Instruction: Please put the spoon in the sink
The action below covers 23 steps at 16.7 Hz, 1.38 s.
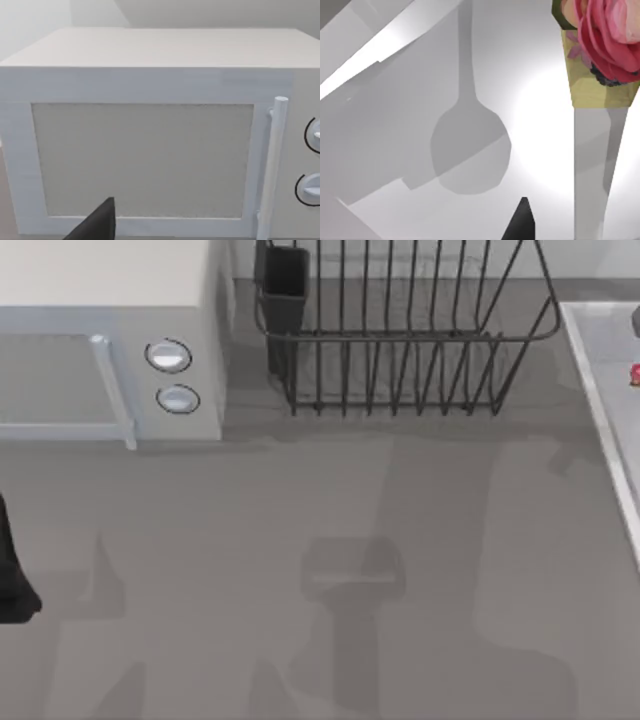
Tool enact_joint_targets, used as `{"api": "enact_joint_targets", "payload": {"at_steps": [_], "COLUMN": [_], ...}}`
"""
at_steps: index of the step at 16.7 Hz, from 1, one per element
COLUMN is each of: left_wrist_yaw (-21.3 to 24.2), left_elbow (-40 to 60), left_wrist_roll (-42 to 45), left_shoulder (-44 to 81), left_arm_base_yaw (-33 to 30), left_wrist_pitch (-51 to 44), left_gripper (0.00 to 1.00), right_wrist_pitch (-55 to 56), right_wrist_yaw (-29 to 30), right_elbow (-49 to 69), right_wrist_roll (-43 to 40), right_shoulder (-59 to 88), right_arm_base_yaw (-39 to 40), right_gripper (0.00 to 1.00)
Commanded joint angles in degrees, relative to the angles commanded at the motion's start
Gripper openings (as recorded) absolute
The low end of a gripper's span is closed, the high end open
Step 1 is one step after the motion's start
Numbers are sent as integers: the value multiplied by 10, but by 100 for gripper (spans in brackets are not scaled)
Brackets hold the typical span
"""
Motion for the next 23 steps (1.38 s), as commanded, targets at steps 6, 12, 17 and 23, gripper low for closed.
{"api": "enact_joint_targets", "payload": {"at_steps": [6,12,17,23], "left_wrist_yaw": [0,0,0,0], "left_elbow": [0,0,0,0], "left_wrist_roll": [0,0,0,0], "left_shoulder": [0,0,0,0], "left_arm_base_yaw": [0,0,0,0], "left_wrist_pitch": [0,0,0,0], "left_gripper": [100,100,100,100], "right_wrist_pitch": [4,4,4,4], "right_wrist_yaw": [0,0,0,0], "right_elbow": [-4,-4,-4,-4], "right_wrist_roll": [0,0,0,0], "right_shoulder": [-2,-2,-2,-2], "right_arm_base_yaw": [0,0,0,0], "right_gripper": [15,60,98,100]}}
